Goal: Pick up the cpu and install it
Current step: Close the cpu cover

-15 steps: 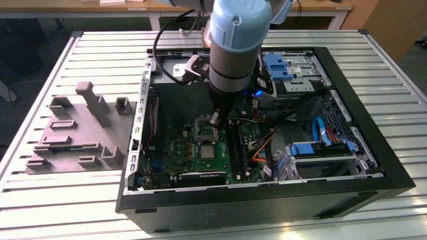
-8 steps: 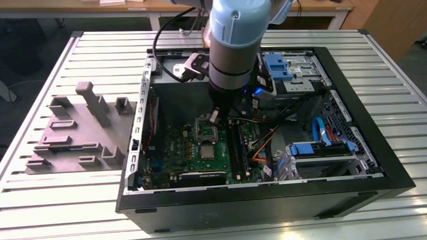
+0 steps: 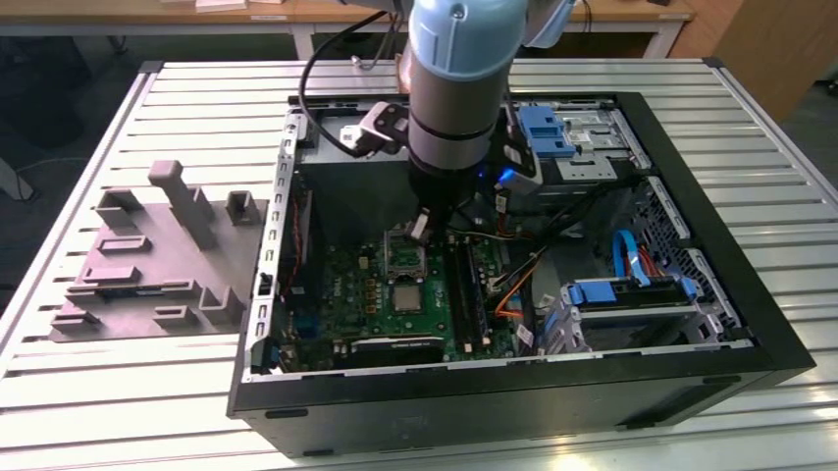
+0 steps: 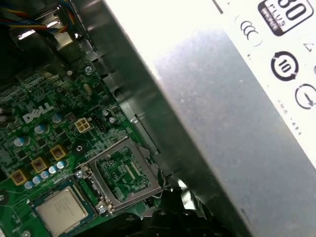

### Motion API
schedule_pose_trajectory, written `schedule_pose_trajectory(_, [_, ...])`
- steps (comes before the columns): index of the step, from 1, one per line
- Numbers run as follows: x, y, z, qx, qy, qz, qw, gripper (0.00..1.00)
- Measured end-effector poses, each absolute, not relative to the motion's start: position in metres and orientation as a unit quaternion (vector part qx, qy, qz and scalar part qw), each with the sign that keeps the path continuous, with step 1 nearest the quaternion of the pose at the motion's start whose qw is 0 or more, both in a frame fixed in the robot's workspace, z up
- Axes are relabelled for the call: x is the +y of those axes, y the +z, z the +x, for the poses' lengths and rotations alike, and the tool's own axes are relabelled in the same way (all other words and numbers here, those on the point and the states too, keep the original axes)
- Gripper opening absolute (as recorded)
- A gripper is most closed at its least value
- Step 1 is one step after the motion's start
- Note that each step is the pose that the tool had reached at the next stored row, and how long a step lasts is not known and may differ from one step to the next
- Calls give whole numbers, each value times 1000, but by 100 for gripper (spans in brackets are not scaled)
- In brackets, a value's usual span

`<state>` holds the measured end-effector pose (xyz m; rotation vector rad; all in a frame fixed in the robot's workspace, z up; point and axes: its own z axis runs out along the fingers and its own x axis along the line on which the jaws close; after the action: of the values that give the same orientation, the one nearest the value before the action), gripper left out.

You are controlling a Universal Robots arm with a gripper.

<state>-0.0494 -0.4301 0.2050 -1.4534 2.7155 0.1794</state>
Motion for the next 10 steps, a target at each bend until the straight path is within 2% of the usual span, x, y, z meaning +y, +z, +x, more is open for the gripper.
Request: schedule_pose_trajectory(10, [-426, 213, -51, 880, 47, -471, 22, 11])
